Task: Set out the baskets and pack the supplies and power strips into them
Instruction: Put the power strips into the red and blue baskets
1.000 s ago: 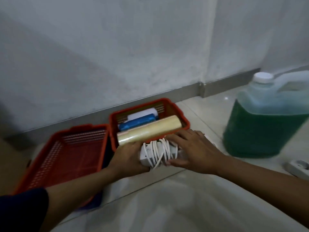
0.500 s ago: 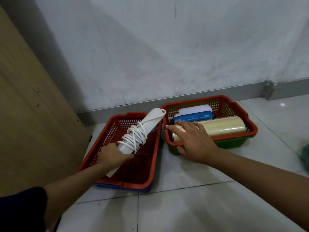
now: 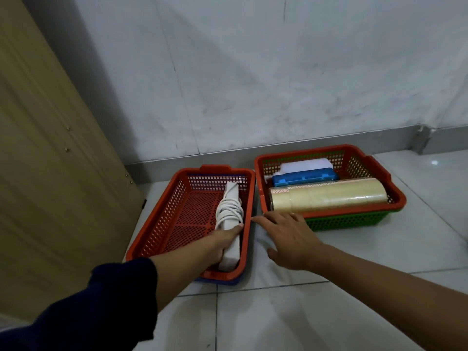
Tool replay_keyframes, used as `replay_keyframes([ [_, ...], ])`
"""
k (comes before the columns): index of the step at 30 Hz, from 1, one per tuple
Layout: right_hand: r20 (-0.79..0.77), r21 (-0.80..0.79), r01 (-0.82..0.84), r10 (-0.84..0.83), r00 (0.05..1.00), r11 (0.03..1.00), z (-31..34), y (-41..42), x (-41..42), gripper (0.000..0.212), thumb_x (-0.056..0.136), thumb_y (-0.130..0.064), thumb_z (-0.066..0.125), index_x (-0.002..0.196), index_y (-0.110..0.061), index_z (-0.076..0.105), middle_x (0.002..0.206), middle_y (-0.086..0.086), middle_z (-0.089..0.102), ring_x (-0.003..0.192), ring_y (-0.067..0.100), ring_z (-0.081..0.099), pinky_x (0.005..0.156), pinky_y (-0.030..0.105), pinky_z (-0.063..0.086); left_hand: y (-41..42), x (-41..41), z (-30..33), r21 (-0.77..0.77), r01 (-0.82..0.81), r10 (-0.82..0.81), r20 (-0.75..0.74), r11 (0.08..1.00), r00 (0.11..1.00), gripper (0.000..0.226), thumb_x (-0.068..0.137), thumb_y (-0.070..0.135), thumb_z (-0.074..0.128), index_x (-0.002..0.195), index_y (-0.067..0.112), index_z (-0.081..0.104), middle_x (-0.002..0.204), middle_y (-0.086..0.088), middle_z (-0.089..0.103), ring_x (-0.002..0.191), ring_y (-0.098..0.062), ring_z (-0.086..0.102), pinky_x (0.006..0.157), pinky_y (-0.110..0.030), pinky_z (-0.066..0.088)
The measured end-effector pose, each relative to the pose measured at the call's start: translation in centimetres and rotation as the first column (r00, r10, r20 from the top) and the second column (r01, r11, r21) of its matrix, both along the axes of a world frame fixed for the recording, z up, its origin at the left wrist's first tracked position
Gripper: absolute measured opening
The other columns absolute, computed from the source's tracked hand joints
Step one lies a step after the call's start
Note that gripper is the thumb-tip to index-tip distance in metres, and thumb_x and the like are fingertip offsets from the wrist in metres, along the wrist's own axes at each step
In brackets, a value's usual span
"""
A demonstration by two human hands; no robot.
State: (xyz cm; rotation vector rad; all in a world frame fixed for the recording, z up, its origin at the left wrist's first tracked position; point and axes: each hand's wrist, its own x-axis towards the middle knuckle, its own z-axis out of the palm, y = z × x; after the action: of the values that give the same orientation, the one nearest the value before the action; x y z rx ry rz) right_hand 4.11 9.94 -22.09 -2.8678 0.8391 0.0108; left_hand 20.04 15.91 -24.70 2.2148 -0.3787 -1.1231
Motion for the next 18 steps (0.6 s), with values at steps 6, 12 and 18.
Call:
replay_keyframes([
  [6, -0.016, 0.025, 0.030, -0.029, 0.999, 0.999, -0.3, -0.3, -1.6, 0.074, 0.086, -0.034, 0.059, 0.147, -0.031, 0.017, 0.154, 0.000, 0.026, 0.140, 0.021, 0.026, 0.115, 0.049, 0.017, 1.2, 1.2, -0.6, 0.371, 0.298, -0.426, 0.332, 0.879, 0.842, 0.088, 0.084, 0.070, 0.038, 0.144, 0.006, 0.031, 0.143, -0.018, 0.045, 0.126, -0.034, 0.049, 0.101, -0.035, 0.041],
  [12, -0.020, 0.029, 0.059, -0.059, 0.998, 0.998, 0.4, -0.6, -4.4, 0.070, 0.084, -0.031, 0.060, 0.144, -0.030, 0.023, 0.148, 0.000, 0.032, 0.134, 0.022, 0.034, 0.112, 0.047, 0.023, -0.8, -1.3, 1.3, 0.175, 0.162, -0.218, 0.380, 0.971, 0.899, 0.072, 0.092, 0.055, 0.039, 0.144, 0.007, 0.027, 0.150, -0.021, 0.030, 0.137, -0.035, 0.032, 0.114, -0.037, 0.027],
  [18, -0.040, 0.003, 0.141, -0.141, 0.989, 0.990, 0.0, -0.5, -11.1, 0.067, 0.080, -0.027, 0.062, 0.140, -0.025, 0.031, 0.139, 0.006, 0.043, 0.125, 0.028, 0.043, 0.106, 0.048, 0.025, -4.0, -12.2, 4.3, -0.105, 0.624, -0.266, 0.841, 0.774, 0.471, 0.057, 0.085, 0.044, 0.048, 0.131, 0.011, 0.040, 0.130, -0.016, 0.044, 0.122, -0.032, 0.040, 0.099, -0.043, 0.035],
])
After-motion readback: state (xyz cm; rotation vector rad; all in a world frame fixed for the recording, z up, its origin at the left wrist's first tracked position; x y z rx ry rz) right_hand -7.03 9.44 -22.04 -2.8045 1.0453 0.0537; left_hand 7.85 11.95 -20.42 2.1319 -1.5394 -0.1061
